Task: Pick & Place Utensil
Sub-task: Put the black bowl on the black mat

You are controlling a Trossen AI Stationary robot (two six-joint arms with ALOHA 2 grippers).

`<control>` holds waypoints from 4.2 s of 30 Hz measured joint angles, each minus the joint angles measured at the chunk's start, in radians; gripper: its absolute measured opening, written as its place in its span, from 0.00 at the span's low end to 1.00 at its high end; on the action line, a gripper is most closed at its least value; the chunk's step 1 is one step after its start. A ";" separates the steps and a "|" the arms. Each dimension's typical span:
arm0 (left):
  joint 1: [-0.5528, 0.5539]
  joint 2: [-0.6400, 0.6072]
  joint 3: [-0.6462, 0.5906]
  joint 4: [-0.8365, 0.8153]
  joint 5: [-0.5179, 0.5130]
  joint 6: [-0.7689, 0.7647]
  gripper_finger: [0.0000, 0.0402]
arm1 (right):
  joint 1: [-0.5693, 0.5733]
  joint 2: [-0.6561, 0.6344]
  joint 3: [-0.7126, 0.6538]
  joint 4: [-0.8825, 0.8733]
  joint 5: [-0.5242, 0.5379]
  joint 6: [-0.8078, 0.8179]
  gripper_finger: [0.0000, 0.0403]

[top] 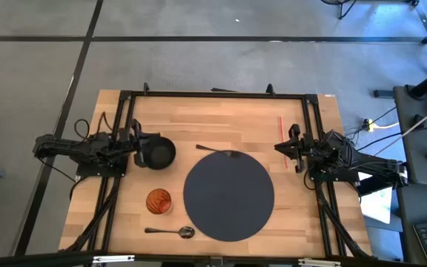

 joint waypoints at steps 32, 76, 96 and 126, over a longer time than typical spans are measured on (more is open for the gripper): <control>0.000 0.000 0.000 -0.063 0.022 0.114 0.01 | 0.000 0.000 0.000 0.005 0.000 0.026 0.10; 0.000 0.000 0.000 -0.065 -0.131 0.050 0.01 | 0.000 0.000 0.000 0.003 0.001 0.026 0.10; 0.000 0.000 0.000 -0.066 -0.180 0.049 0.01 | 0.000 0.000 0.000 0.001 0.001 -0.028 0.06; 0.000 0.000 0.000 -0.058 -0.180 0.069 0.01 | -0.001 1.093 0.688 0.228 0.125 -0.308 0.02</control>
